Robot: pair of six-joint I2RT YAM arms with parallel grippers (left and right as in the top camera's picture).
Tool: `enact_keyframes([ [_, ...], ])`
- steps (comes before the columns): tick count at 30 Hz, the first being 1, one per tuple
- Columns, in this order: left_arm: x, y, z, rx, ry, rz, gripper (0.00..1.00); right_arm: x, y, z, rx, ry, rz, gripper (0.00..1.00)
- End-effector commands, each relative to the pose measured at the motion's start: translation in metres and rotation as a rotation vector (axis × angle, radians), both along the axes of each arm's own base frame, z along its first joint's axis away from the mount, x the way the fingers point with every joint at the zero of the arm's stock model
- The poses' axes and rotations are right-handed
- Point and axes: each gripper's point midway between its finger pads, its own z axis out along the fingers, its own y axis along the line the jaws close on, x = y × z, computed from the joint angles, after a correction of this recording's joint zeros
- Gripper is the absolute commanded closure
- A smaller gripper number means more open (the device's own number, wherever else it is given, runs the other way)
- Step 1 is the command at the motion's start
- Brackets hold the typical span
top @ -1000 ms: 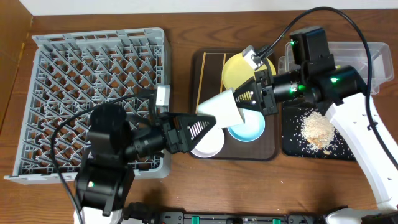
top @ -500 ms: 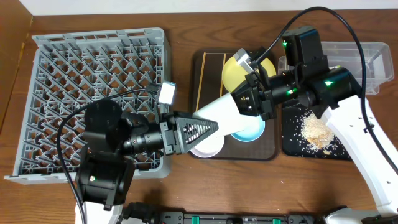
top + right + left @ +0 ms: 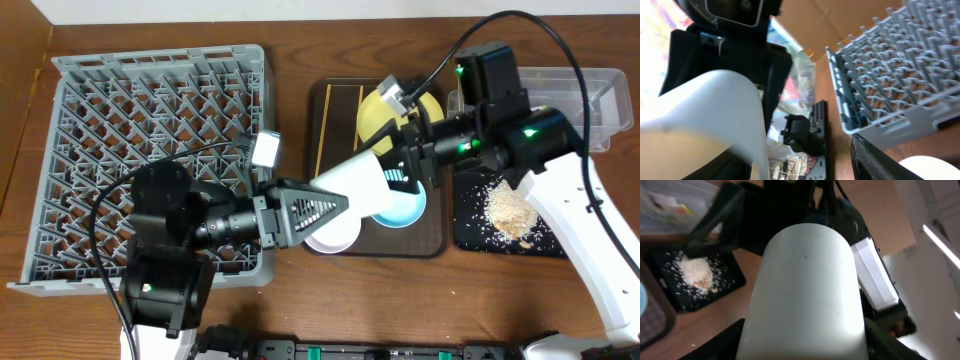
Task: Sort waste into correct bins and load items into the dishwasher
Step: 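Hand the white cup from the right gripper to the left gripper, then place the white cup upside down into the dish rack with left gripper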
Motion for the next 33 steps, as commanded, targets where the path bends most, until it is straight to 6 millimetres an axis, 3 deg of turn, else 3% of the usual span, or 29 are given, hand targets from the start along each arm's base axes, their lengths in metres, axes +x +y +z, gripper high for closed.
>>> enact_keyframes([
  [1,0.009,0.016,0.010,-0.004,-0.030,0.069,0.54,0.031,-0.020,-0.013,-0.091,0.063,-0.163,0.38],
  [4,0.027,0.038,0.004,0.004,-0.002,0.183,0.55,0.047,-0.037,-0.028,-0.193,0.108,-0.292,0.37],
  [9,0.052,0.088,-0.014,0.018,0.087,0.410,0.57,0.045,-0.056,-0.055,-0.405,0.113,-0.439,0.36],
  [13,0.065,0.141,-0.057,0.109,0.226,0.681,0.60,0.037,-0.066,-0.075,-0.569,0.089,-0.505,0.34],
  [15,0.060,0.166,-0.089,0.240,0.329,0.829,0.60,0.033,-0.064,-0.079,-0.601,0.085,-0.500,0.33],
  [18,0.043,0.200,-0.114,0.475,0.443,1.000,0.60,0.030,-0.061,-0.081,-0.610,0.071,-0.485,0.32],
  [24,-0.010,0.277,-0.107,0.961,0.573,1.319,0.61,0.033,-0.060,-0.081,-0.616,0.040,-0.491,0.30],
  [30,-0.037,0.308,-0.116,1.076,0.734,1.500,0.62,0.032,-0.061,-0.082,-0.621,0.043,-0.492,0.30],
  [33,-0.036,0.315,-0.129,1.100,0.809,1.504,0.62,0.031,-0.061,-0.083,-0.626,0.049,-0.490,0.30],
])
